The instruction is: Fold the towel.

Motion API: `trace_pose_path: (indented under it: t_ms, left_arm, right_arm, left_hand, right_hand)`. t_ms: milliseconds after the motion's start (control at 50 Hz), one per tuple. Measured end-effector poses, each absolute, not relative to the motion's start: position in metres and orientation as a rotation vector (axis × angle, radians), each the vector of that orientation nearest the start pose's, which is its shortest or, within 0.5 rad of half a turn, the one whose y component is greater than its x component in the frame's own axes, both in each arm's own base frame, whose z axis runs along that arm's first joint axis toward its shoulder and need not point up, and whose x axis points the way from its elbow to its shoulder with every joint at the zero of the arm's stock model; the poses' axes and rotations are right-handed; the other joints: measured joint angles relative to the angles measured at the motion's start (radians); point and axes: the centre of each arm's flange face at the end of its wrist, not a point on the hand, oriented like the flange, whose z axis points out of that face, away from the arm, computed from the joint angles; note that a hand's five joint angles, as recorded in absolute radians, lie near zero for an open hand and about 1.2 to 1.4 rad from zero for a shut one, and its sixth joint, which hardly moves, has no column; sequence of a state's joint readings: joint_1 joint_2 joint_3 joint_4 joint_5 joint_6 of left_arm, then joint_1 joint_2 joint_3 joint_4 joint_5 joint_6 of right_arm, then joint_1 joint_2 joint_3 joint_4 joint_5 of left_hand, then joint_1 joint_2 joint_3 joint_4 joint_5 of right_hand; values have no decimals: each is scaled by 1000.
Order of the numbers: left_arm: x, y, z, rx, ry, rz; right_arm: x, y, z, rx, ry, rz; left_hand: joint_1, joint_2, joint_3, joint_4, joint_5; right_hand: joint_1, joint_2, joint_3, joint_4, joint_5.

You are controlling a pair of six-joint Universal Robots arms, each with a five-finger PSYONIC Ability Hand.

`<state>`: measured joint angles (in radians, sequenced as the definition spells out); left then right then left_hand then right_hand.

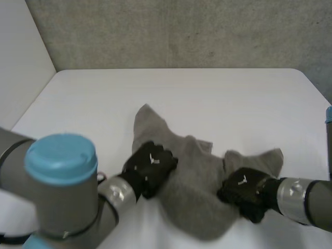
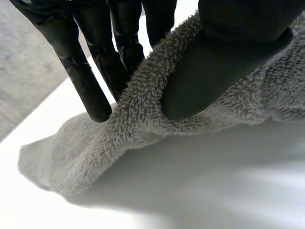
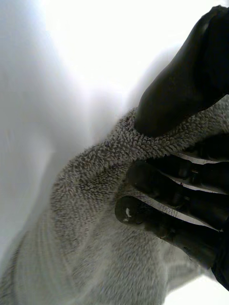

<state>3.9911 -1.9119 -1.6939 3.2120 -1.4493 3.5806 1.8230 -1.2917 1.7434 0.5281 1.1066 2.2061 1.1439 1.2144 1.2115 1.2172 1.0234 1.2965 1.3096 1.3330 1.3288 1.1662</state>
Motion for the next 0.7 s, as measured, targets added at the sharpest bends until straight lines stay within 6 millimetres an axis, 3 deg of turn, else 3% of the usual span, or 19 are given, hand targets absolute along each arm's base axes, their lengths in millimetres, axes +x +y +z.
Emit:
trace_pose_path:
  t_ms: [40, 100, 140, 160, 200, 260, 340, 500, 580, 700]
  left_arm:
    - [-314, -128, 172, 1702, 2365, -1793]
    - [-308, -110, 169, 1743, 2424, -1710]
    - [-304, -99, 167, 1771, 2480, -1630]
    - [-303, -97, 167, 1776, 2492, -1612]
    - [-302, -93, 168, 1786, 2525, -1568]
    - [-303, -95, 171, 1778, 2536, -1572]
    - [-310, -118, 185, 1697, 2514, -1684]
    - [-322, -194, 207, 1456, 2404, -1954]
    - [-327, -220, 205, 1402, 2378, -1994]
    - [-334, -256, 183, 1369, 2390, -1965]
  right_arm:
    - [222, -178, 186, -1717, 2119, -909]
    - [221, -178, 193, -1728, 2092, -876]
    - [221, -181, 197, -1734, 2078, -888]
    - [221, -182, 198, -1734, 2075, -896]
    - [222, -188, 200, -1729, 2073, -947]
    - [223, -195, 202, -1706, 2081, -1018]
    - [226, -208, 205, -1596, 2116, -1149]
    - [220, -237, 206, -1274, 2216, -1315]
    - [217, -244, 203, -1174, 2238, -1338]
    - [217, -254, 186, -1071, 2292, -1326]
  left_hand:
    - [0, 0, 1, 0, 0]
    - [0, -2, 0, -3, 0]
    - [-127, -205, -187, -193, -173]
    - [-168, -243, -239, -245, -227]
    - [-453, -526, -508, -515, -499]
    - [-610, -683, -680, -685, -662]
    - [-751, -825, -822, -828, -810]
    - [-790, -863, -858, -864, -851]
    - [-791, -864, -860, -864, -852]
    - [-791, -865, -862, -865, -850]
  right_hand:
    - [6, 2, 0, 0, 0]
    - [-42, -32, -40, -40, -45]
    - [-428, -424, -425, -423, -446]
    - [-509, -525, -526, -503, -529]
    - [-829, -849, -845, -839, -877]
    - [-910, -926, -952, -948, -990]
    - [-914, -926, -955, -962, -1006]
    - [-914, -926, -955, -962, -1006]
    - [-914, -926, -955, -962, -1004]
    - [-914, -926, -955, -960, -982]
